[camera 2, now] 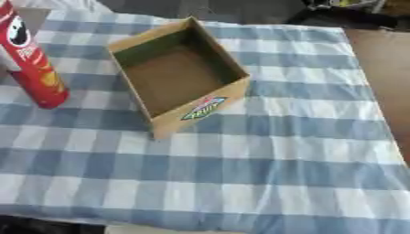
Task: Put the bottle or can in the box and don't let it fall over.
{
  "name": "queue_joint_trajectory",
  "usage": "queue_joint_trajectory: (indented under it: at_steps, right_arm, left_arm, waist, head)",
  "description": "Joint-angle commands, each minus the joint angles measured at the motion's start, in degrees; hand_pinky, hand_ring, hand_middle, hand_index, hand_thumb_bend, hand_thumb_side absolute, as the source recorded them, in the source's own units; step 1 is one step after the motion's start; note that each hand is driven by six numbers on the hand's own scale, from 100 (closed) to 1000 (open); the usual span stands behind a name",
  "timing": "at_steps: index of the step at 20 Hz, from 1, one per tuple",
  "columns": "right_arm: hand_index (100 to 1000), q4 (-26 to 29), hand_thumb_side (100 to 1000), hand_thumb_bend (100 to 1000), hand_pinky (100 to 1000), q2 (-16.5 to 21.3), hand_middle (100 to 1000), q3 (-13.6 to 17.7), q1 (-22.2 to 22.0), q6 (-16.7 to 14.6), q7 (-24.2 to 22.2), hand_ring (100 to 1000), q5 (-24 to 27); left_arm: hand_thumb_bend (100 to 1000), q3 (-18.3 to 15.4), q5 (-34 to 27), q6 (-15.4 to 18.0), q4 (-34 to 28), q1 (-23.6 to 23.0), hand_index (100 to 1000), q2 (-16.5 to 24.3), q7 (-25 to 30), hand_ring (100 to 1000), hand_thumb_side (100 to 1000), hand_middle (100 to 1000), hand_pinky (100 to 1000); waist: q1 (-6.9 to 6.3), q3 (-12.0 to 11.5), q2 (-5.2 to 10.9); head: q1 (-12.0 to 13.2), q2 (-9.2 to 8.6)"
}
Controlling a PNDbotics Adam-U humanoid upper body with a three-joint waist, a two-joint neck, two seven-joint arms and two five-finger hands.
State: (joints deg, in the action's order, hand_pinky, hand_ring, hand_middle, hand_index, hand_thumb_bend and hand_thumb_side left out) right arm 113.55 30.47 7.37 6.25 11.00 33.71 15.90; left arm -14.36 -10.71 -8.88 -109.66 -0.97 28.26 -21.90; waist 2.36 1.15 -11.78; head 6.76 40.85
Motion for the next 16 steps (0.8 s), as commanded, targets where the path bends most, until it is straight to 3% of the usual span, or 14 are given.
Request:
queue_joint_trajectory:
  at_steps: [1,7,16]
  right_arm:
    - [778,1.04,761,100,871,1.01,823,0.57,0.63,0.02,0.14,1000,-0.32]
    - [776,1.04,763,100,872,0.97,822,0.43,0.75,0.15,-0.02,1000,-0.24]
    - [773,1.04,765,100,872,0.93,823,0.27,0.99,0.34,-0.25,1000,-0.07]
  left_arm:
    - [954,-0.33,-0.17,0.11,0.58,1.06,869,2.89,0.81,1000,257,905,1000]
    - [981,-0.16,-1.53,0.70,4.20,3.08,866,5.10,2.38,1000,255,899,1000]
    - [976,0.64,-2.95,1.29,10.36,6.83,857,7.21,3.41,1000,255,886,1000]
  waist:
    - [-0.22,0.12,0.44]
    - [-0.20,0.29,0.32]
    - [0.08,0.31,0.19]
  head:
    - [-0.04,-1.39]
    - [-0.39,-1.86]
    - [2.71,-3.34]
